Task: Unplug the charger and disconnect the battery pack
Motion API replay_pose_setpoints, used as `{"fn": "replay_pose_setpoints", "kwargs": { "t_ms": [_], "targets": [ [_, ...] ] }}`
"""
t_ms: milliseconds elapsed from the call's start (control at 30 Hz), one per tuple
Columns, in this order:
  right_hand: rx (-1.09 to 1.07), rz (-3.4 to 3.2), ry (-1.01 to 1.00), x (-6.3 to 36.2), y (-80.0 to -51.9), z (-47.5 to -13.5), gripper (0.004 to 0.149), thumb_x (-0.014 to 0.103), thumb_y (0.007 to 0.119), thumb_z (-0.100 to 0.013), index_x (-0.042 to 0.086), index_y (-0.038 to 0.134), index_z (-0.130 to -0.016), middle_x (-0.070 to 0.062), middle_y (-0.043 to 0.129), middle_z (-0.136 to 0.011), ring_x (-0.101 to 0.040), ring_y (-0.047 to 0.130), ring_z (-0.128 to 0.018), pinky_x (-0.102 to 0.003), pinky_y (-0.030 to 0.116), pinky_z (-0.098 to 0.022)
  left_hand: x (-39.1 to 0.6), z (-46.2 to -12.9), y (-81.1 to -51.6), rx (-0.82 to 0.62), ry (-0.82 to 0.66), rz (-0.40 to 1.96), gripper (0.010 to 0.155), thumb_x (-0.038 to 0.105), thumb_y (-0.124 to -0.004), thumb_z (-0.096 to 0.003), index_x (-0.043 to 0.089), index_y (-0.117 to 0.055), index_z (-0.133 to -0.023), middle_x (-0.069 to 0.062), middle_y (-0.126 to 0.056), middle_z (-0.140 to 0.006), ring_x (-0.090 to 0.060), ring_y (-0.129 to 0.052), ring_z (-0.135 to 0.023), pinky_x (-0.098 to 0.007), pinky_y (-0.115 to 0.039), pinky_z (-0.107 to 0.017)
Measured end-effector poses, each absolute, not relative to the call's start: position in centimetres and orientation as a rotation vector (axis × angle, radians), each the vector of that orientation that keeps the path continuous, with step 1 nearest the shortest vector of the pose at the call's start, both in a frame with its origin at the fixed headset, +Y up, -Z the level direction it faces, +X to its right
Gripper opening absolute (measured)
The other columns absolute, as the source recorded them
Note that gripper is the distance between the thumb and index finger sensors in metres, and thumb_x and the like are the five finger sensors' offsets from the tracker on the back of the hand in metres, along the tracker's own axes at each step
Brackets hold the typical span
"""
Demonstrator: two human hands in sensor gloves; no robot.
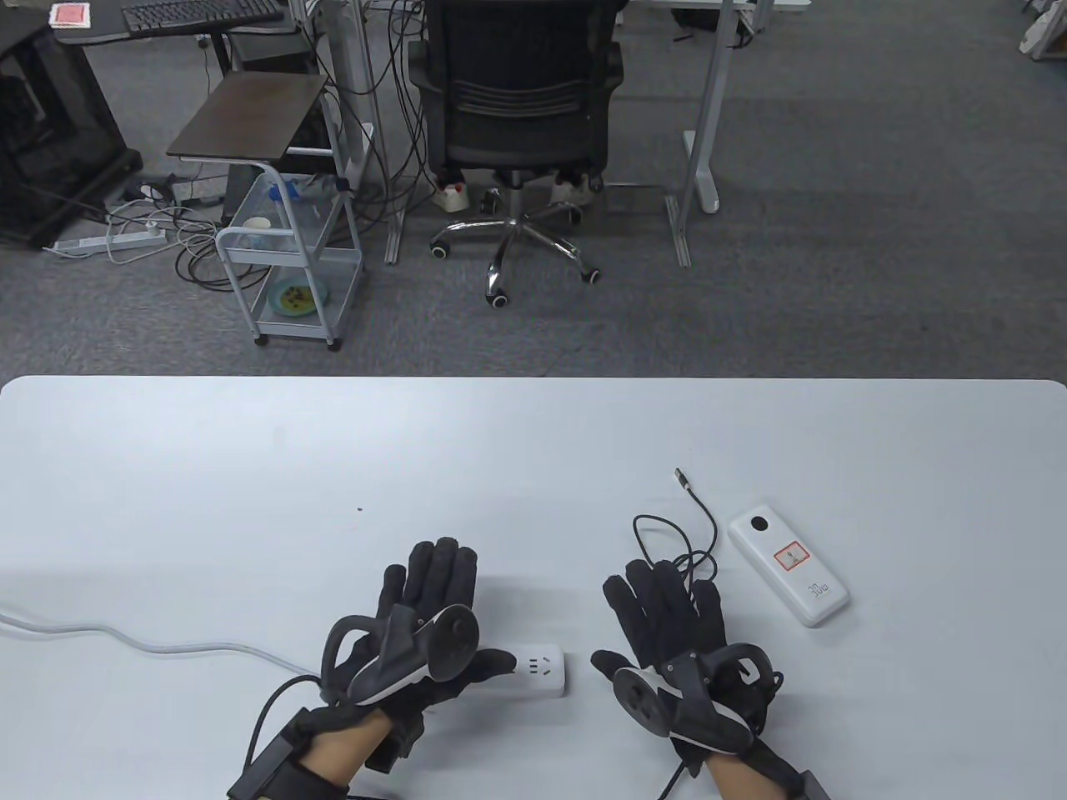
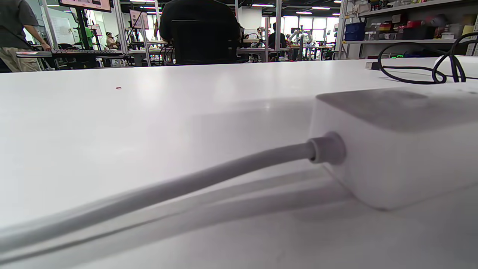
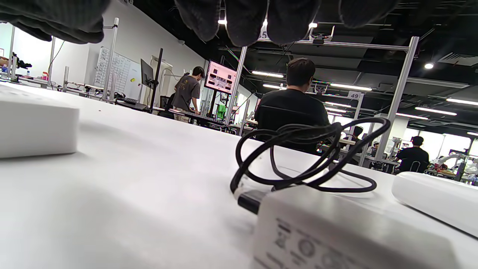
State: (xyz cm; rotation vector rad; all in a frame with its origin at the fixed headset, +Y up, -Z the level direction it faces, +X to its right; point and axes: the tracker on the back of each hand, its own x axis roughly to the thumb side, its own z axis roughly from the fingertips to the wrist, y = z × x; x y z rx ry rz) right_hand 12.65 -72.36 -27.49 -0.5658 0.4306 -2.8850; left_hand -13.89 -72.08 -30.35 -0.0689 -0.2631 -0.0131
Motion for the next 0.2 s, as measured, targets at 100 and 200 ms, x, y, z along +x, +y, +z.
{"fn": "replay_pose_setpoints", "kwargs": {
  "t_ms": [100, 200],
  "targets": [
    [-0.574, -2.856, 0.439, 12.38, -72.35, -27.4, 0.078, 0.069, 0.049, -0.051, 0.027, 0.042, -0.117, -0.013, 0.045, -0.127, -0.045, 0.055, -0.109, -0.071, 0.053, -0.069, -13.73, -30.36, -72.18, -0.073, -0.263, -0.014, 0.117, 0.092, -0.048, -0.0298, 0.024, -0.016, -0.119, -0.008, -0.019, -0.13, -0.037, -0.031, -0.125, -0.057, -0.038, -0.089],
    [-0.578, -2.856, 0.437, 12.33, -72.41, -27.39, 0.078, 0.068, 0.049, -0.051, 0.027, 0.042, -0.117, -0.013, 0.045, -0.126, -0.045, 0.055, -0.109, -0.071, 0.053, -0.069, -13.43, -30.16, -72.2, -0.069, -0.271, -0.026, 0.117, 0.092, -0.048, -0.0297, 0.024, -0.016, -0.119, -0.004, -0.019, -0.13, -0.036, -0.031, -0.125, -0.057, -0.038, -0.089]
  ]
}}
